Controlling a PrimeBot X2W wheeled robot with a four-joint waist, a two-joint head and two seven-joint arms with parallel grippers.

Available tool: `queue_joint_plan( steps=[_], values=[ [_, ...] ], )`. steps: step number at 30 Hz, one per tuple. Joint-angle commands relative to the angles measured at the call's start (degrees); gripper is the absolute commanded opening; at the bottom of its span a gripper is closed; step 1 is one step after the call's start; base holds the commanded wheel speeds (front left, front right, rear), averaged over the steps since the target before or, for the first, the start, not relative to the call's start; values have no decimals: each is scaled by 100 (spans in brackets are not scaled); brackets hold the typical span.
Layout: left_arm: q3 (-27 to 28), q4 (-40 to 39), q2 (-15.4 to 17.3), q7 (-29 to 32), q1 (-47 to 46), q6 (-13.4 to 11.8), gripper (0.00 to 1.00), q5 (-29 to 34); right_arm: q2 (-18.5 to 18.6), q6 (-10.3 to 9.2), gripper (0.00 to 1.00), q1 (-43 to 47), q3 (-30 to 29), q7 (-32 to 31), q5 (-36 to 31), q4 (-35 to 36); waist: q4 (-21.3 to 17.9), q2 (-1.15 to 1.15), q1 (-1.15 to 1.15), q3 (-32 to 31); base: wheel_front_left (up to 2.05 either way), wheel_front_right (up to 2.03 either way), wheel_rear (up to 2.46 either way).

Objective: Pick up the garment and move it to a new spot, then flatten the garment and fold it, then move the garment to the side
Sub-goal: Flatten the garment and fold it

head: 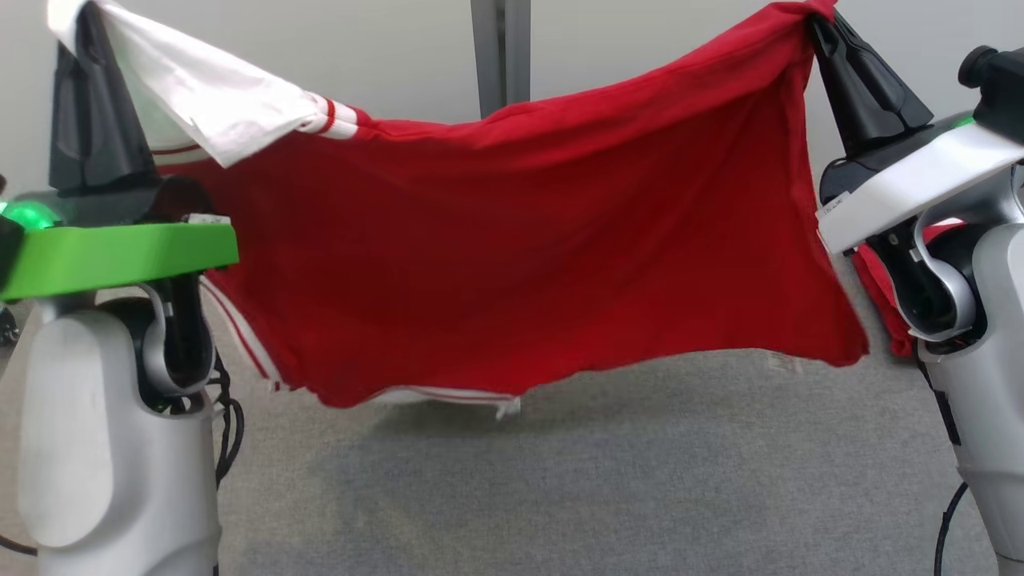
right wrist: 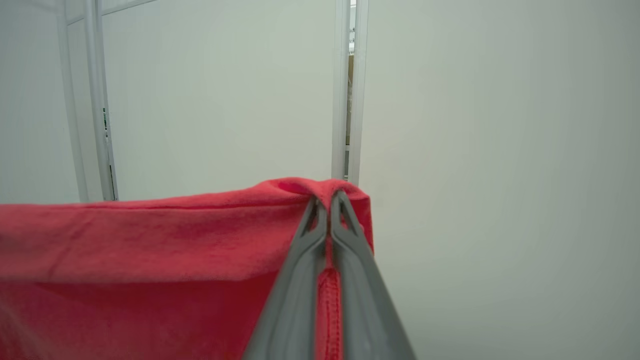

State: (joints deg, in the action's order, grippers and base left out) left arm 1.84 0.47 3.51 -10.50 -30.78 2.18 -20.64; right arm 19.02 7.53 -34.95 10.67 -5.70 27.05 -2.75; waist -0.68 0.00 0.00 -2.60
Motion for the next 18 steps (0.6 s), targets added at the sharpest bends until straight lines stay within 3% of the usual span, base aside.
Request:
queue_joint_plan(
  steps=[1,7,12,18],
  values=[
    [73,-103,79,64,-106,-53,0,-52,-51,-10,0,37,-73,-126,101,133,-28,0,0,-25,0,0,0],
    [227,-408,207,376,-173,-171,0,-162,-95,-10,0,280,-294,-627,146,506,-76,0,0,31,0,0,0],
    [110,-267,361,748,-303,-122,0,-145,-143,-10,0,245,-431,-1023,139,432,-96,0,0,284,0,0,0],
    [-65,324,630,1251,-1168,64,0,-170,-65,-10,0,-560,-416,-1309,31,75,-84,0,0,1214,0,0,0]
  ],
)
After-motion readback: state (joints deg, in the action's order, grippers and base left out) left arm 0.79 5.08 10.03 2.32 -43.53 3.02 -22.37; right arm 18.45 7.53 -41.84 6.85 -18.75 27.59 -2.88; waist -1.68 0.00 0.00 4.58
